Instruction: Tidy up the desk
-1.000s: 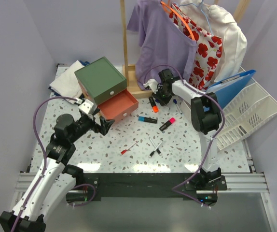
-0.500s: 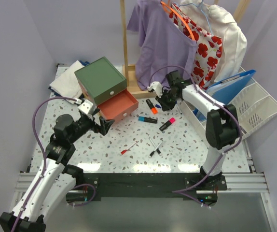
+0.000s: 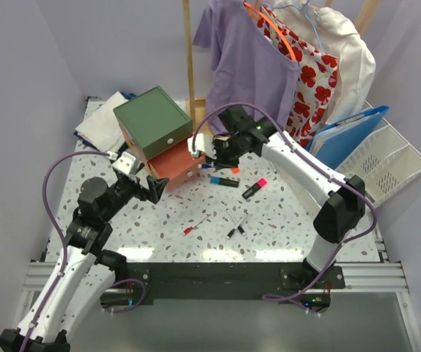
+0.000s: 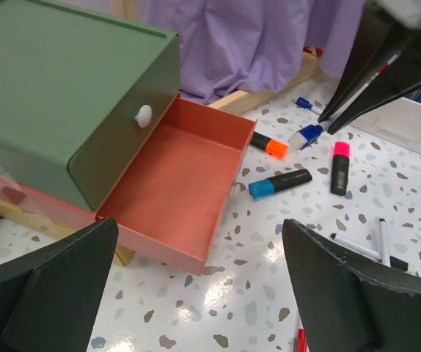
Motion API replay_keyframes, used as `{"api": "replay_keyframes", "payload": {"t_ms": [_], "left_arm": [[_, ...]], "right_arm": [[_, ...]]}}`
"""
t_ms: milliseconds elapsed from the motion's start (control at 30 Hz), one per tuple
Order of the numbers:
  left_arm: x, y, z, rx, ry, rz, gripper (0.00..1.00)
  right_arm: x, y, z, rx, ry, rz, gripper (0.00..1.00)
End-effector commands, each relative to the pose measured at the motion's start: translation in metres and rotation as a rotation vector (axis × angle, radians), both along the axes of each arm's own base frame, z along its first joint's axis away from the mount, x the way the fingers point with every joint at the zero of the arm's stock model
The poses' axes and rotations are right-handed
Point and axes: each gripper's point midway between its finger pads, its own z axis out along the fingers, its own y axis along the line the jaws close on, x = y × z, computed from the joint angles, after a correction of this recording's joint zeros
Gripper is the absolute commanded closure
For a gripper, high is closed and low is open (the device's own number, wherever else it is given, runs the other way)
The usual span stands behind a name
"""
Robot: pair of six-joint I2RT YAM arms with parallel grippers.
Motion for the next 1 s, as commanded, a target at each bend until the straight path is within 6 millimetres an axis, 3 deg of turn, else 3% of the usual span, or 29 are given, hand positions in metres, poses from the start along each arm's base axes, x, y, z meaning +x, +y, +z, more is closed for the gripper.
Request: {"api": "replay_keyframes", "payload": {"t_ms": [0,167,300,333,400,433,500,600,733,767,867,967], "left_arm": [[0.005,0.022,0.016,0.016,-0.082,0.121,0.00],[0.007,0.041,0.021,0.014,-0.104,0.228,0.00],[0.004,0.049,0.027,0.005,-0.122,0.267,0.00],[0.005,0.054,0.028,0.004,-0.124,0.301,0.00],[0.003,0.059,0.031,-0.003,-0.137,0.323,0.00],[0.002,0.062,0.032,-0.005,-0.143,0.340,0.00],[0.000,0.065,0.036,-0.014,-0.160,0.351,0.00],[-0.001,0.067,0.037,-0.017,-0.167,0.359,0.00],[-0.001,0.063,0.035,-0.017,-0.163,0.339,0.00],[-0.001,0.061,0.036,-0.020,-0.164,0.330,0.00],[-0.002,0.054,0.035,-0.030,-0.165,0.289,0.00],[-0.003,0.042,0.033,-0.027,-0.159,0.223,0.00]], "right_arm": [[0.003,0.039,0.051,0.022,-0.180,0.123,1.00],[-0.006,0.078,0.051,-0.002,-0.269,0.258,1.00],[0.009,0.104,0.051,-0.002,-0.414,0.293,1.00],[0.017,0.109,0.042,-0.022,-0.416,0.279,1.00],[0.027,0.119,0.050,-0.006,-0.427,0.251,1.00],[0.032,0.125,0.041,-0.014,-0.413,0.236,1.00],[0.042,0.131,0.044,-0.009,-0.442,0.216,0.98],[0.051,0.137,0.030,-0.032,-0.450,0.206,0.91],[0.062,0.138,0.020,-0.039,-0.456,0.151,0.70],[0.063,0.139,0.021,-0.031,-0.458,0.132,0.60],[0.064,0.139,0.037,0.022,-0.459,0.063,0.48],[0.055,0.133,0.060,0.087,-0.445,0.014,0.46]]}}
